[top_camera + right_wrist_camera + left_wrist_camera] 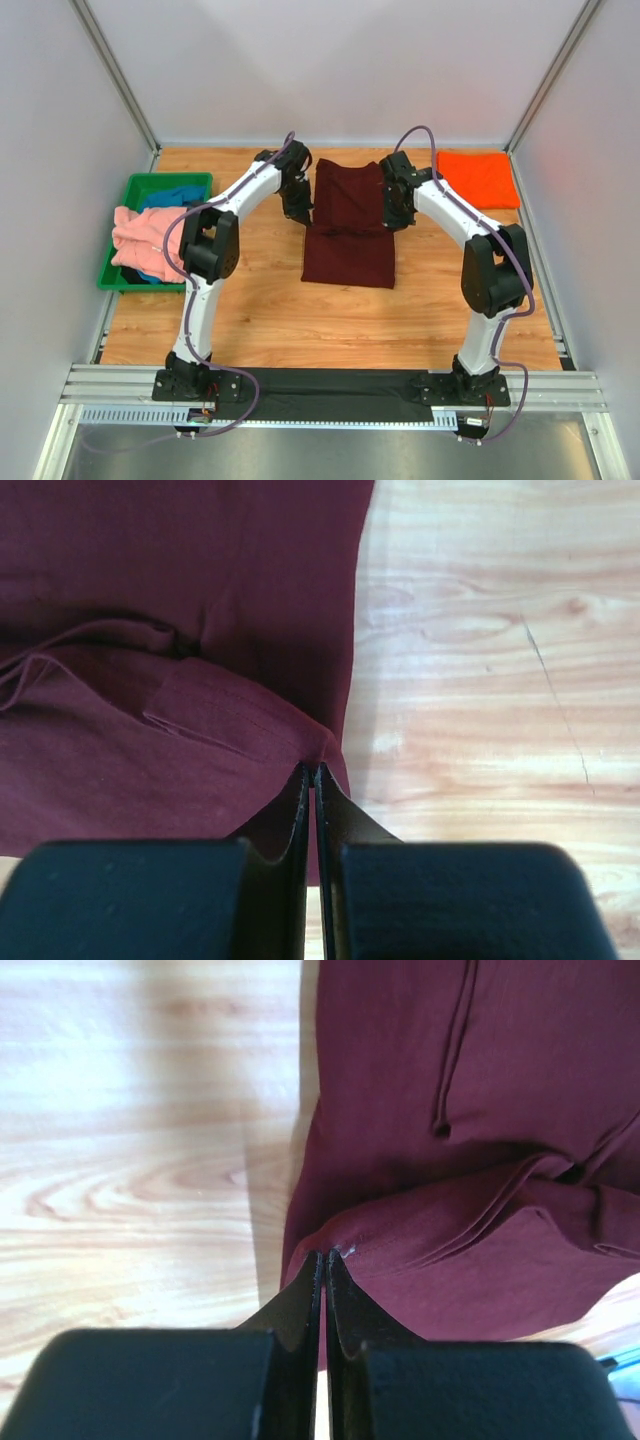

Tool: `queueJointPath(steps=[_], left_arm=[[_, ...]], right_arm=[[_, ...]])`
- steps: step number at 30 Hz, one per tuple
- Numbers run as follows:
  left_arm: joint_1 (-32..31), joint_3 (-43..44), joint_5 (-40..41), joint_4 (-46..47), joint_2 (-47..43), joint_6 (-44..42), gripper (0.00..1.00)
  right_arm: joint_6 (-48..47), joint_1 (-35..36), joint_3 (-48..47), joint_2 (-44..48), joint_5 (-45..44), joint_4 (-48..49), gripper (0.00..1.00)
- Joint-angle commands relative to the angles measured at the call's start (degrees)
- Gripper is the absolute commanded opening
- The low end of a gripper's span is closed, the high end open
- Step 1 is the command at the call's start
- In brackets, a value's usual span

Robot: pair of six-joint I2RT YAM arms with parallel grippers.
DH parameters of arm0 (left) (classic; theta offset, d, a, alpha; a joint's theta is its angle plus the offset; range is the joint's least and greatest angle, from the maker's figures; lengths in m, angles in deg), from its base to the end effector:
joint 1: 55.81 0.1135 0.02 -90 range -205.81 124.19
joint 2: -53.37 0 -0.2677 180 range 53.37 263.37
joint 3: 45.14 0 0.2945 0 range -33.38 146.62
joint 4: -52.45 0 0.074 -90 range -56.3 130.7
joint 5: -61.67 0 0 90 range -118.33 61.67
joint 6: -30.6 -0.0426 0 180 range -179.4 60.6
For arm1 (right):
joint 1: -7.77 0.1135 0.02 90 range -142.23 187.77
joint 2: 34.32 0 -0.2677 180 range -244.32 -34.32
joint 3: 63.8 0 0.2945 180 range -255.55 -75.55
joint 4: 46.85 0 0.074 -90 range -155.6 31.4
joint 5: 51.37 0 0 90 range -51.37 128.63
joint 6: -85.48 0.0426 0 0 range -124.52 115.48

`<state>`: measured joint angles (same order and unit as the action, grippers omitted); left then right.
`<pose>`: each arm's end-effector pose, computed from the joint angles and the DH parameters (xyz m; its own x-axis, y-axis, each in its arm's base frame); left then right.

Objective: Fold and stack the t-shirts
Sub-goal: Fold the tshirt

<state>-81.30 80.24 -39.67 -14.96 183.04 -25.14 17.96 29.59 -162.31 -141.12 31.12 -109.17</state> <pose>0.4666 -0.2317 0.1876 -0.9772 -0.1456 -0.1544 -0.0877 0.9395 -0.3311 0.3988 0.1537 0.2177 -0.9347 0.0341 -0.3539 0.0316 0.9994 0.0130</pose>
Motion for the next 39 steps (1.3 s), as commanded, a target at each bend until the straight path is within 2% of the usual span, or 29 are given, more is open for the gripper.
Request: queueJointPath(steps=[1, 10, 16, 24, 26, 31, 36, 39], left_arm=[[1.2, 4.1, -1.8, 0.2, 0.4, -1.5, 0.0], [3.0, 8.5, -6.2, 3.6, 3.9, -1.4, 0.0], [3.4, 8.9, -9.0, 7.1, 4.5, -1.1, 0.0], [4.7, 11.8, -9.9, 7.1, 8.6, -0.1, 0.0], [5.1, 11.7, -10.6, 8.3, 9.1, 0.3, 0.0], [5.8, 11.4, -11.1, 10.8, 9.4, 0.6, 0.0], [6.2, 11.0, -16.8, 15.2, 8.9, -0.8, 0.21], [6.2, 10.5, -15.3, 16.0, 6.6, -2.8, 0.3]], right_arm=[[-2.3, -1.4, -4.8, -1.6, 1.7, 0.5, 0.0], [-3.2, -3.9, -12.2, -7.4, 4.6, -0.1, 0.0], [-2.0, -5.8, -11.0, -8.2, 5.6, 2.2, 0.0], [-1.5, -7.6, -9.8, -8.9, 6.6, 4.7, 0.0], [-1.5, -7.8, -9.7, -10.0, 9.2, 5.2, 0.0], [0.2, -8.7, -6.6, -10.0, 11.6, 11.0, 0.02], [0.8, -10.7, -7.0, -10.8, 12.8, 12.8, 0.06], [-0.5, -12.2, -8.7, -11.9, 16.7, 13.1, 0.16]])
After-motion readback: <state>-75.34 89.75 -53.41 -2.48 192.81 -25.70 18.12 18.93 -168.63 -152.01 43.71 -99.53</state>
